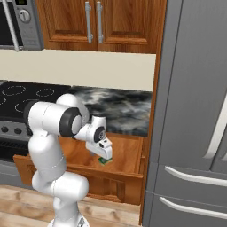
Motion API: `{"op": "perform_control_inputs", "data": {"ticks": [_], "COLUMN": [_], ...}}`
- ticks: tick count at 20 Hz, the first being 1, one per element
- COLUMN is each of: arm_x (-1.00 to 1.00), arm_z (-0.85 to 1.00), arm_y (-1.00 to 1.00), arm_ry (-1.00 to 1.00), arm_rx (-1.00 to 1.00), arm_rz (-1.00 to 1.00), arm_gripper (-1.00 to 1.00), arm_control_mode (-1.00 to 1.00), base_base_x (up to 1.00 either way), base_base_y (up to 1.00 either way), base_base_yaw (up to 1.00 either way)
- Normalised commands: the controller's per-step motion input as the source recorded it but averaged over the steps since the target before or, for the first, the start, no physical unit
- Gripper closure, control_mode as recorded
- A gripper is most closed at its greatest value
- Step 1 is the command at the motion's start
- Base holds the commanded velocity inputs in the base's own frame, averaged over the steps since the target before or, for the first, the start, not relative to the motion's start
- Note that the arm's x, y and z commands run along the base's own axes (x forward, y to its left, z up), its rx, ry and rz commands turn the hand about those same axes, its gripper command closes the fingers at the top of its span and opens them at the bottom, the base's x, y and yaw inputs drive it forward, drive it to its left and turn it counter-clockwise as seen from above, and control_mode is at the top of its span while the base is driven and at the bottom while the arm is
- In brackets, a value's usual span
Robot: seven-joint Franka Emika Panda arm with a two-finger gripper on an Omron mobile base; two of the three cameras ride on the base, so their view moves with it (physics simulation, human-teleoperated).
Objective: Restock the sink supplies by placing the sponge and soap dispenser on the counter and next to the sink. Make sure the soap dispenser is upright.
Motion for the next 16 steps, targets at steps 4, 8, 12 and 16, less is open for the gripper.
{"op": "perform_control_inputs", "data": {"ticks": [4,8,12,16], "arm_x": [0.17,0.29,0.31,0.34], "arm_z": [-0.17,-0.19,-0.26,-0.27], "arm_y": [0.0,0.0,0.0,0.0], "arm_ry": [0.0,0.0,0.01,0.0], "arm_rx": [0.0,0.0,0.0,0.0], "arm_rz": [0.0,0.0,0.0,0.0], "arm_gripper": [-1.0,-1.0,-1.0,-1.0], "arm_control_mode": [-1.0,-1.0,-1.0,-1.0], "base_base_x": [0.0,0.0,0.0,0.0], "base_base_y": [0.0,0.0,0.0,0.0], "base_base_yaw": [0.0,0.0,0.0,0.0]}}
